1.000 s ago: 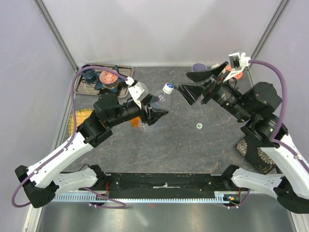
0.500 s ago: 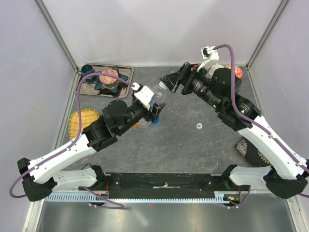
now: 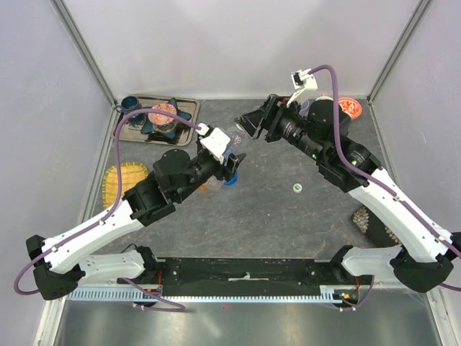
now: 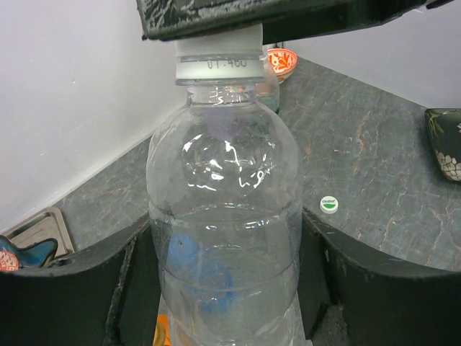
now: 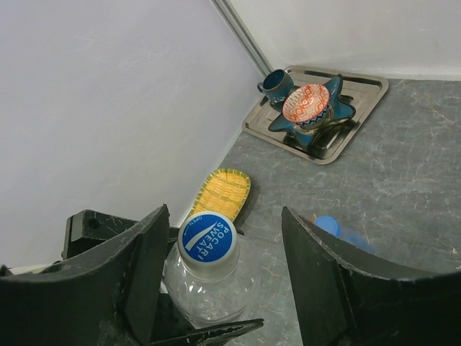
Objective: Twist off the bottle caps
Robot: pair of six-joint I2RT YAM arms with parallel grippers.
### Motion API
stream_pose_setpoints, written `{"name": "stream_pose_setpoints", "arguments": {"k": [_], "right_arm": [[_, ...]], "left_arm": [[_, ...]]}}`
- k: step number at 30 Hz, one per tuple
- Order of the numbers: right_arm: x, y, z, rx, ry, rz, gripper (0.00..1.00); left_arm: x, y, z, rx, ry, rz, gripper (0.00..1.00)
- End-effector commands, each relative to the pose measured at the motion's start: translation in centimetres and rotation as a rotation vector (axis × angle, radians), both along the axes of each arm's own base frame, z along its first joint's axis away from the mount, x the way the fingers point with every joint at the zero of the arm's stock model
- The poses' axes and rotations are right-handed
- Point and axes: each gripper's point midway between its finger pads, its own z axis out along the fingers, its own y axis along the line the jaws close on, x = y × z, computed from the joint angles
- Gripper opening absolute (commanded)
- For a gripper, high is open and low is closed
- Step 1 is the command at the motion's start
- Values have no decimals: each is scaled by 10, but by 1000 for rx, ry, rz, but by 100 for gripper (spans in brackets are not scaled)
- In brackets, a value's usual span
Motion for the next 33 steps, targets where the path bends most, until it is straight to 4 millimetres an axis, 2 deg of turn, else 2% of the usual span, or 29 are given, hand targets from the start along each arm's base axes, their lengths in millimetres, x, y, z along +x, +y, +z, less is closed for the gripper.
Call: {"name": "stream_pose_setpoints", "arguments": {"k": [1, 4, 18, 20, 21, 22, 25, 28, 29, 31, 32, 33], "right_arm": [[-1, 4, 6, 22, -15, 20, 70], [-1, 5, 4, 19, -11, 21, 67], [-4, 14, -12, -7, 19, 71, 43], [-6, 15, -14, -14, 21, 84, 29], [-6, 15, -15, -15, 20, 84, 18], [-6, 15, -18, -25, 21, 84, 0], [-8, 9, -18, -34, 4, 74, 0], [-16, 6, -11, -42, -43, 104, 0], [-22, 6, -4, -42, -77, 130, 0], [-46, 16, 7, -41, -142, 278, 0], [-55, 18, 14, -39, -178, 330, 0], [-74, 24, 16, -49, -221, 446, 0]], "left_arm": [[4, 2, 11, -11, -50, 23, 31], [4, 2, 10, -9, -50, 24, 31], [2, 2, 11, -15, -48, 18, 32], [2, 2, 12, -15, -49, 15, 32], [2, 1, 12, -15, -49, 13, 32], [1, 2, 13, -24, -47, 10, 32], [-3, 0, 14, -33, -43, -11, 31], [-16, -5, 18, -58, -40, -89, 29], [-27, -10, 22, -70, -45, -161, 28], [-42, -15, 26, -89, -35, -243, 28], [-59, -21, 31, -100, -36, -349, 28], [-69, -23, 34, -108, -31, -405, 28]]}}
